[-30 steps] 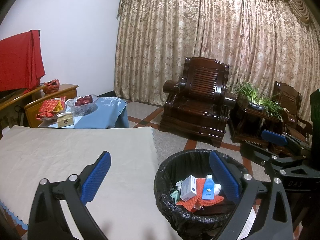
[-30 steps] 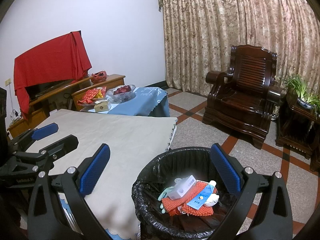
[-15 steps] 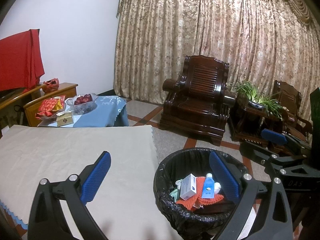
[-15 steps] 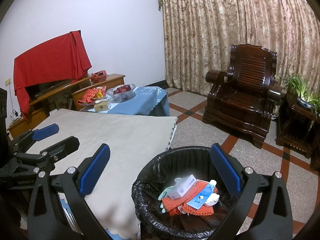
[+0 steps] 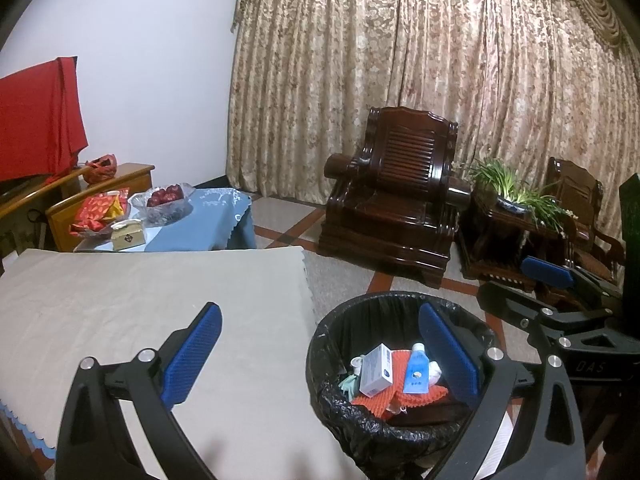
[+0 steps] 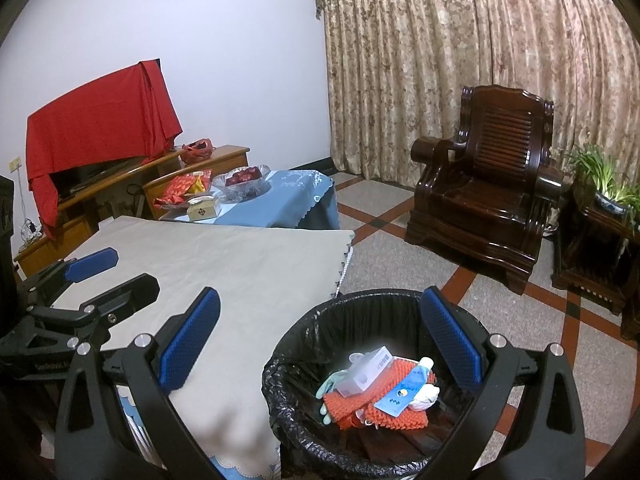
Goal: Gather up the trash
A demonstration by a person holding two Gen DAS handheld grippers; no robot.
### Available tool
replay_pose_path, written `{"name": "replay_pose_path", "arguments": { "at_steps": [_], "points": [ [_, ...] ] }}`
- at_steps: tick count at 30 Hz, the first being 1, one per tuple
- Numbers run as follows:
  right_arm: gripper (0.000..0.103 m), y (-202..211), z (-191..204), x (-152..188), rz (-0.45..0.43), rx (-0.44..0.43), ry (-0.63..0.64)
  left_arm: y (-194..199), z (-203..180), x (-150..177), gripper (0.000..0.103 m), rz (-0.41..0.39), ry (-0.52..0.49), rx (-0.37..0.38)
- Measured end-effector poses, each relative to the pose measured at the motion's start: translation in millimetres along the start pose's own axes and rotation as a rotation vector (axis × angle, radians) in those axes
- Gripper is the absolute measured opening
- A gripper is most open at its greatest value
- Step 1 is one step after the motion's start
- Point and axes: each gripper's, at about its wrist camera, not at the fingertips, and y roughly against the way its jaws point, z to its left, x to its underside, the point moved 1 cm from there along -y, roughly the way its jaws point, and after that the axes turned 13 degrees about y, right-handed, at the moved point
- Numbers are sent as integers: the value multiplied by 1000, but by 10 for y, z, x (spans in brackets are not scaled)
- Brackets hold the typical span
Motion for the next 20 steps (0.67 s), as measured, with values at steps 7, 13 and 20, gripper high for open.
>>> {"name": "replay_pose_path", "arguments": {
  "at_steps": [7,13,20],
  "points": [
    [98,8,7,44,5,-2,-1,-38,7,64,97,19,2,6],
    [98,0,3,73,7,-3,-3,-33,0,47,97,23,-1,3],
    [98,-66,-7,188,17,0,-11,-26,13,36,97,29,1,0]
  ]
}}
